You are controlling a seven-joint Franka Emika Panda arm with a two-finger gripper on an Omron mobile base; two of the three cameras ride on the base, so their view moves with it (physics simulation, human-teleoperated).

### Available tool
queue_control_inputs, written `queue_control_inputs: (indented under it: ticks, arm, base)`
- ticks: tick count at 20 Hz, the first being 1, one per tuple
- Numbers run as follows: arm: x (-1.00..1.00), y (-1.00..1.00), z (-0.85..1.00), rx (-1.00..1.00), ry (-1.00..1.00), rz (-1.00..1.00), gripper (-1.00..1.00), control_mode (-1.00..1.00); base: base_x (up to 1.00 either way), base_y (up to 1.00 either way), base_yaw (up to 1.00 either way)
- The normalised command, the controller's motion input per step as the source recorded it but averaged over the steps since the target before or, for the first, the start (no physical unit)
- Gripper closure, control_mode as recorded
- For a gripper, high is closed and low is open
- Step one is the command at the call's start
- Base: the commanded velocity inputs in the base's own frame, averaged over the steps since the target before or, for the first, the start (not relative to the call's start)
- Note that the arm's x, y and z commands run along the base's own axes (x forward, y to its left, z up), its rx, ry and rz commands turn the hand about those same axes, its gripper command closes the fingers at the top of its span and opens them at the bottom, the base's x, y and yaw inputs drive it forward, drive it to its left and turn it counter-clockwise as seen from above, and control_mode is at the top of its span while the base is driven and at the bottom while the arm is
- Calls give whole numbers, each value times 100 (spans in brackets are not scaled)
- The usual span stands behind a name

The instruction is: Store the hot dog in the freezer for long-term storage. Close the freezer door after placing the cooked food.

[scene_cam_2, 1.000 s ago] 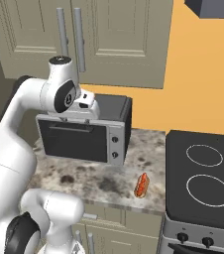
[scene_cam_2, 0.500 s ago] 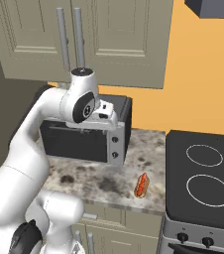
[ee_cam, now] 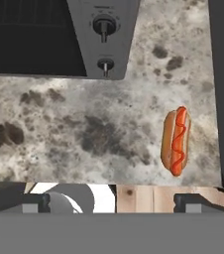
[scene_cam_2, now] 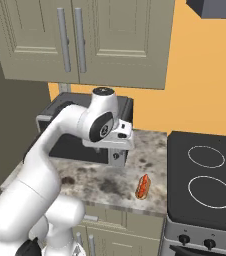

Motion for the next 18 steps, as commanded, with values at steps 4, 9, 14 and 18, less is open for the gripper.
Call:
queue_control_inputs:
  ticks: [4,9,14,18]
  arm:
    - [0,-51,-44,-5,16,-3,-100,-100]
    - [0,-43,-47,-7,12,-2,-100,-100]
    - [0,-35,-42,-5,11,-2,-100,-100]
    - [0,-29,-30,-1,9,-2,-100,-100]
  base:
    - [0,0,0]
    - [0,0,0]
    - [0,0,0]
    - [0,0,0]
